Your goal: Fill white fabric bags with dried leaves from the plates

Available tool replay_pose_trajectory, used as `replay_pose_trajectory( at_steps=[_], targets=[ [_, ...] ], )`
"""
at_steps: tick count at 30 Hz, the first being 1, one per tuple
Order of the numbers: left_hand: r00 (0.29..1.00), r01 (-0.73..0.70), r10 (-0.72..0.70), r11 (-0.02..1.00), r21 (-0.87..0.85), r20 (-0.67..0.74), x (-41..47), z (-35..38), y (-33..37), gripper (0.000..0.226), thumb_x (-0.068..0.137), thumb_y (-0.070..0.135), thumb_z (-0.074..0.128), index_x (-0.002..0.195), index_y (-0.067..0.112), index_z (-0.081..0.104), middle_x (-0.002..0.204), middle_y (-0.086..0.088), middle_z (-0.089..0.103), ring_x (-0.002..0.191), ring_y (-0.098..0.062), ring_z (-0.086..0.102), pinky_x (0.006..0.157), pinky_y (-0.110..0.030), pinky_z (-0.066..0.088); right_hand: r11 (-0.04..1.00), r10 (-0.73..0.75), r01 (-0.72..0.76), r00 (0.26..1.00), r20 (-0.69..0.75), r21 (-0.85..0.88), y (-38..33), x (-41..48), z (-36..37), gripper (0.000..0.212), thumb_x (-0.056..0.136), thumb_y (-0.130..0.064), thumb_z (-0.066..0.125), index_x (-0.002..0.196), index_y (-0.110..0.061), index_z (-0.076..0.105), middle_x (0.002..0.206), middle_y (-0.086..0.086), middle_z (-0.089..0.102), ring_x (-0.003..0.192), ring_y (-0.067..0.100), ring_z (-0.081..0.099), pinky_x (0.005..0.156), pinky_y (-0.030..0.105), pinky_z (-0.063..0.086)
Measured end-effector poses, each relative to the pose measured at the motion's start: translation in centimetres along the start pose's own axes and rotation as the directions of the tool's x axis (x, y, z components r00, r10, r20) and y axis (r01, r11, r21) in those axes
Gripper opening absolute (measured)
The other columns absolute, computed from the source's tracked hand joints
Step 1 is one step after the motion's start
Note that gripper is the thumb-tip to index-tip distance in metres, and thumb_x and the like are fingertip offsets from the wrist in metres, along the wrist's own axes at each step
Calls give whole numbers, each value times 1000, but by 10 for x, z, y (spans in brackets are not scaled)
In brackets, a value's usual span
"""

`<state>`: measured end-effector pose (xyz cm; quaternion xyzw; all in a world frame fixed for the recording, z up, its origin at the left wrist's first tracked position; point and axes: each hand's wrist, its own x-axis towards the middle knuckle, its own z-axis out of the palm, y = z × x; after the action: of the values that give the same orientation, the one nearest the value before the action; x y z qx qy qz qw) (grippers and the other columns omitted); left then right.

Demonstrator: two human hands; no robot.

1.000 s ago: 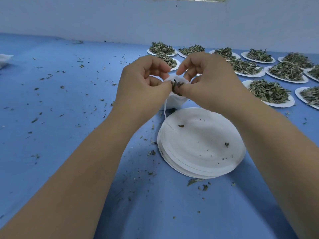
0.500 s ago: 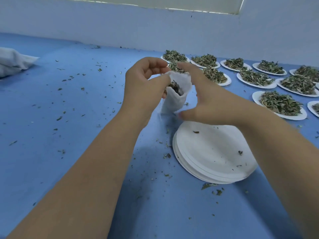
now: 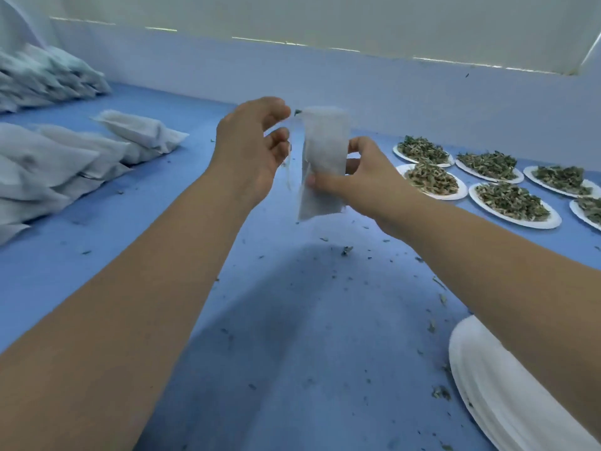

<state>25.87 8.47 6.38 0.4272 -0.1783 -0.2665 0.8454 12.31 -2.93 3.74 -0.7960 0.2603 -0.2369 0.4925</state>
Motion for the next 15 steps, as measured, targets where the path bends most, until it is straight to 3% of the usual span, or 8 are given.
replay_pose_trajectory(
  at_steps=[4, 8, 11, 15],
  targets=[
    [983, -81, 111, 978, 195, -148, 43, -71, 13, 6, 93, 14, 56, 96, 13, 61, 93, -5, 66, 52, -14, 45, 50, -26, 41, 999, 15, -15, 1000, -15, 33, -3, 59, 50, 48, 74, -41, 85, 108, -29, 53, 104, -5, 71, 92, 11, 71, 63, 26, 52],
    [954, -127, 213, 924, 360, -210, 73, -136, 23, 12, 92, 6, 53, 96, 14, 61, 98, -6, 66, 53, -15, 48, 53, -28, 45, 1000, -28, 28, 1000, -13, 5, -15, 134, 109, 32, 76, -36, 82, 99, -22, 64, 98, -4, 71, 91, 14, 70, 78, 33, 60],
    [923, -178, 280, 919, 351, -264, 92, -167, 29, 15, 89, 4, 51, 90, 15, 62, 92, -6, 67, 52, -14, 50, 52, -27, 47, 996, -92, 91, 995, -50, -18, -27, 193, 156, 14, 76, -31, 77, 80, -25, 65, 78, -10, 65, 73, 10, 63, 65, 26, 54],
    [917, -155, 279, 909, 387, -286, 106, -177, 22, 14, 90, 4, 52, 87, 13, 61, 93, -7, 65, 54, -14, 51, 52, -27, 48, 988, -148, 143, 985, -93, -64, -43, 268, 217, 18, 73, -23, 67, 64, -20, 52, 64, -5, 50, 61, 15, 47, 54, 25, 41]
  ],
)
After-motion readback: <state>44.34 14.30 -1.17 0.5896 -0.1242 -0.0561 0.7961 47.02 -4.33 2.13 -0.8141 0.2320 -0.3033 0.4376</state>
